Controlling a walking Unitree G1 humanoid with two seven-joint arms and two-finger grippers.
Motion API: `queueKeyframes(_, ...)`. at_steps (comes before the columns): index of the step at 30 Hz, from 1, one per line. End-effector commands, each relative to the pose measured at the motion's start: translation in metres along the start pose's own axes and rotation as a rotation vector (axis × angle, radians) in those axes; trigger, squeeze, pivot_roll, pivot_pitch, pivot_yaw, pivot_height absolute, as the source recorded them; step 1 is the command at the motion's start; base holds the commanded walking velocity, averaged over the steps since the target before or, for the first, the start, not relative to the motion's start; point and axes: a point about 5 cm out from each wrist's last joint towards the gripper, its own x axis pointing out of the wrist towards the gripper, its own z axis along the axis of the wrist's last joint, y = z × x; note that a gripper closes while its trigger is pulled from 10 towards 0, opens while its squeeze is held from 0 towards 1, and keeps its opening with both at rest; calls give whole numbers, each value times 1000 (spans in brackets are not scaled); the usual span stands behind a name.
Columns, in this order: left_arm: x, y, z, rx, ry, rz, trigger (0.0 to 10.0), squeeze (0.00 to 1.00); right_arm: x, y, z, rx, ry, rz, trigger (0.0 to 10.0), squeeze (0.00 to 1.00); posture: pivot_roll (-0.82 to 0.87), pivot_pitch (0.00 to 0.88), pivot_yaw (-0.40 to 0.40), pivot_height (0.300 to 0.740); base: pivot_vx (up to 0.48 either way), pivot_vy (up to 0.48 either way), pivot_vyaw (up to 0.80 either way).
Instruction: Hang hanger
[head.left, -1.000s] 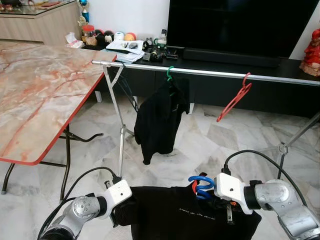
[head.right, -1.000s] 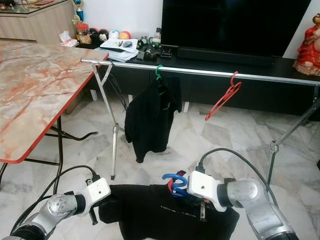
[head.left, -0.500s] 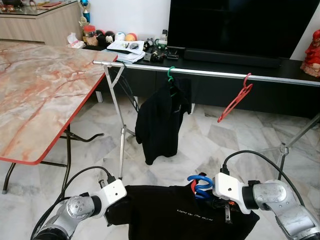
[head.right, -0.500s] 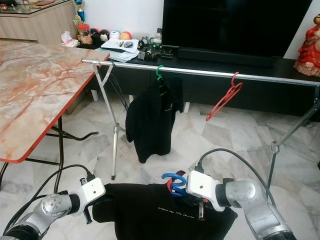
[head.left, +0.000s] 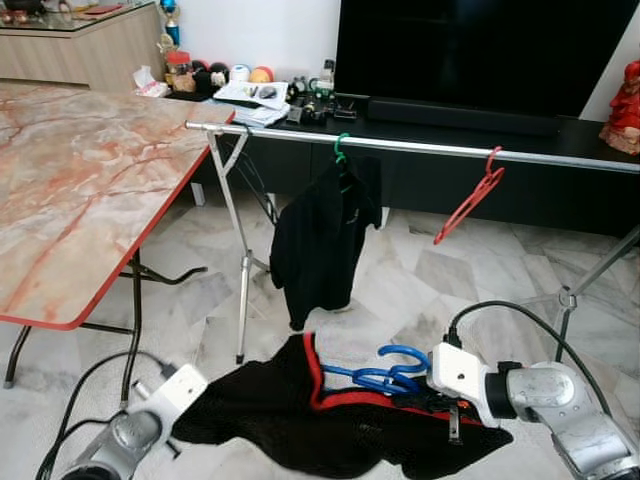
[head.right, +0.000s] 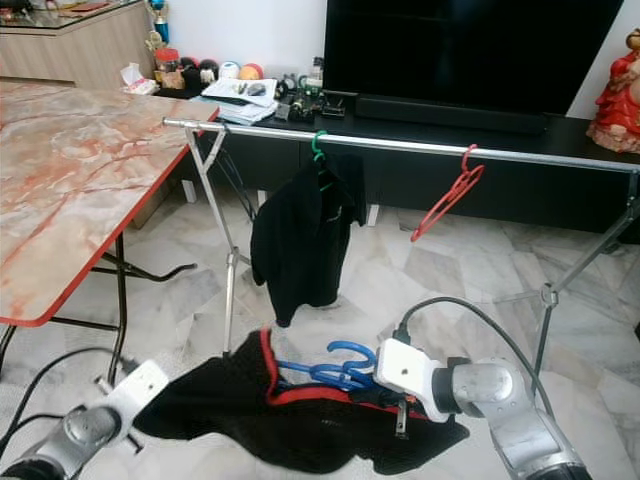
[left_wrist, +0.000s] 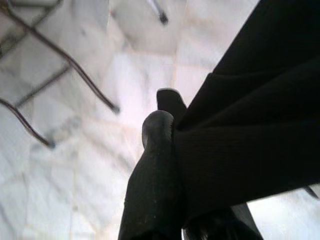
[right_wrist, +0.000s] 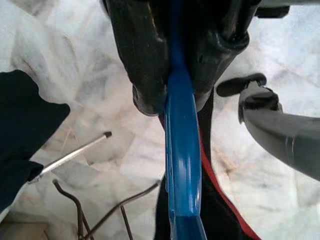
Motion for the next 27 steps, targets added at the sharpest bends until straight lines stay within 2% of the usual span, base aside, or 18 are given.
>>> queueKeyframes(1,-5,-3,-34,10,174,-29,0,0,-28,-16,-1,25,-10,-117,10000,0,140,13,-29,740,0,0,0)
queueKeyframes(2,-6,-6,-37,22,193,-55,0,0,-29,-18,0,31,-24,-131,10000,0,140,13,-29,740,0,0,0)
queueKeyframes(3,-6,-19,-43,46,231,-142,0,0,-32,-23,9,69,-129,-172,10000,0,138,13,-27,740,0,0,0)
queueKeyframes(5,-7,-23,-44,51,240,-166,0,0,-33,-25,12,78,-168,-183,10000,0,138,13,-27,740,0,0,0)
queueKeyframes(7,-7,-36,-45,58,253,-258,0,0,-36,-37,23,152,-312,-299,10000,0,141,16,-27,740,0,0,0)
queueKeyframes(8,-7,-36,-45,58,253,-258,0,0,-36,-37,23,152,-312,-299,10000,0,141,16,-27,740,0,0,0)
queueKeyframes(9,-7,-41,-45,61,259,-279,0,0,-37,-43,28,203,-399,-348,10000,0,141,16,-27,740,0,0,0)
queueKeyframes(10,-7,-43,-45,59,261,-287,0,0,-39,-46,29,220,-435,-382,10000,0,141,16,-27,740,0,0,0)
queueKeyframes(11,-7,-44,-45,57,262,-292,0,0,-39,-48,30,227,-456,-404,10000,0,141,16,-27,740,0,0,0)
queueKeyframes(12,-7,-48,-44,43,258,-328,0,0,-42,-57,29,306,-497,-499,10000,0,141,16,-27,740,0,0,0)
queueKeyframes(14,-7,-51,-43,28,248,-355,0,0,-43,-62,27,384,-539,-546,10000,0,147,18,-26,740,0,0,0)
queueKeyframes(15,-7,-51,-42,26,242,-365,0,0,-44,-63,27,392,-551,-567,10000,0,147,18,-26,740,0,0,0)
queueKeyframes(16,-7,-52,-40,25,231,-380,0,0,-42,-67,21,458,-553,-636,10000,0,148,20,-26,740,0,0,0)
queueKeyframes(18,-7,-49,-37,22,219,-367,0,0,-38,-66,17,517,-550,-626,10000,0,148,20,-26,740,0,0,0)
queueKeyframes(20,-4,-39,-30,20,173,-291,0,0,-25,-49,11,417,-410,-491,10000,0,146,29,-25,740,0,0,0)
queueKeyframes(22,-3,-27,-21,3,121,-220,0,0,-10,-28,-5,308,-192,-348,10000,0,147,31,-24,740,0,0,0)
queueKeyframes(24,-2,-20,-13,5,72,-182,0,0,-6,-20,-17,263,-78,-290,10000,0,146,32,-24,740,0,0,0)
queueKeyframes(27,-1,-5,12,-47,-86,-89,0,0,0,7,-44,133,169,-72,10000,0,148,35,-26,740,0,0,0)
